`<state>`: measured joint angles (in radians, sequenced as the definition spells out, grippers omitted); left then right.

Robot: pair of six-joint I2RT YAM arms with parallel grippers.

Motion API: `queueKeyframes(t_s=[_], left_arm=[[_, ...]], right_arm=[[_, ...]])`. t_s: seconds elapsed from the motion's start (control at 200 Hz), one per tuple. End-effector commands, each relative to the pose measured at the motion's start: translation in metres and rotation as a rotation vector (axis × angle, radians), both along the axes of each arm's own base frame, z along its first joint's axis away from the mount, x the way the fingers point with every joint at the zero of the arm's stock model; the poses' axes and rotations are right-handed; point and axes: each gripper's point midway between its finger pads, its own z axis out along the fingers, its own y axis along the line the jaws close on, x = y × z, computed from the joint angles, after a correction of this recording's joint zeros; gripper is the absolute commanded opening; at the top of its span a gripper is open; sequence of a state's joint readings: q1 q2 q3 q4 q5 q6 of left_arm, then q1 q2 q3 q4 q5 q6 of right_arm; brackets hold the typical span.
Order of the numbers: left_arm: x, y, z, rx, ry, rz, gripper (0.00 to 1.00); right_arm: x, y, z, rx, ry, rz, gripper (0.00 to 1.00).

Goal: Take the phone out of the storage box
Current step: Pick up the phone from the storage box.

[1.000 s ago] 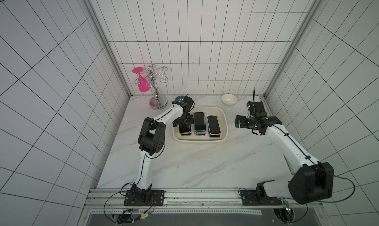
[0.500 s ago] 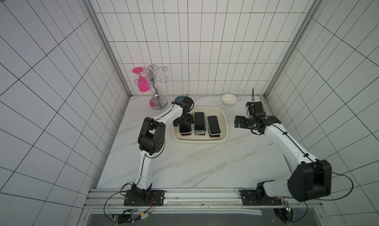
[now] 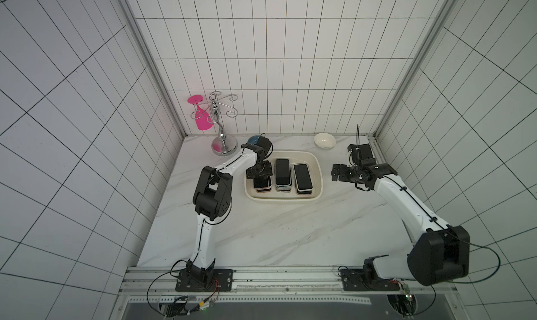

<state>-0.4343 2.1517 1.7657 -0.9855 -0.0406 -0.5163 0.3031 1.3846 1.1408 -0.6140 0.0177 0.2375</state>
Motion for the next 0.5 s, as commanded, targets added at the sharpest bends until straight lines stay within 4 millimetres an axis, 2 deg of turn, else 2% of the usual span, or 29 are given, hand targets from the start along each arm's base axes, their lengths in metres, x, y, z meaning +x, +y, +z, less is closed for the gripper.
queueKeyframes(t_s=[0.0, 0.165, 0.295, 0.38, 0.495], left_arm=[[0.005, 0.009, 0.041, 0.005, -0.079, -0.023, 0.48], [0.0, 0.004, 0.078, -0.029, -0.121, -0.071, 0.47], [-0.016, -0.013, 0.102, -0.053, -0.13, -0.163, 0.46], [-0.033, -0.028, 0.112, -0.086, -0.123, -0.222, 0.46], [-0.056, -0.048, 0.123, -0.144, -0.117, -0.286, 0.44]], right_arm=[[0.009, 0.017, 0.011, 0.067, -0.012, 0.025, 0.98], [0.025, 0.038, 0.031, 0.162, -0.036, 0.065, 0.98], [0.045, 0.067, 0.049, 0.301, -0.028, 0.126, 0.98], [0.063, 0.092, 0.065, 0.466, -0.016, 0.166, 0.97], [0.081, 0.135, 0.08, 0.698, 0.056, 0.276, 0.91]])
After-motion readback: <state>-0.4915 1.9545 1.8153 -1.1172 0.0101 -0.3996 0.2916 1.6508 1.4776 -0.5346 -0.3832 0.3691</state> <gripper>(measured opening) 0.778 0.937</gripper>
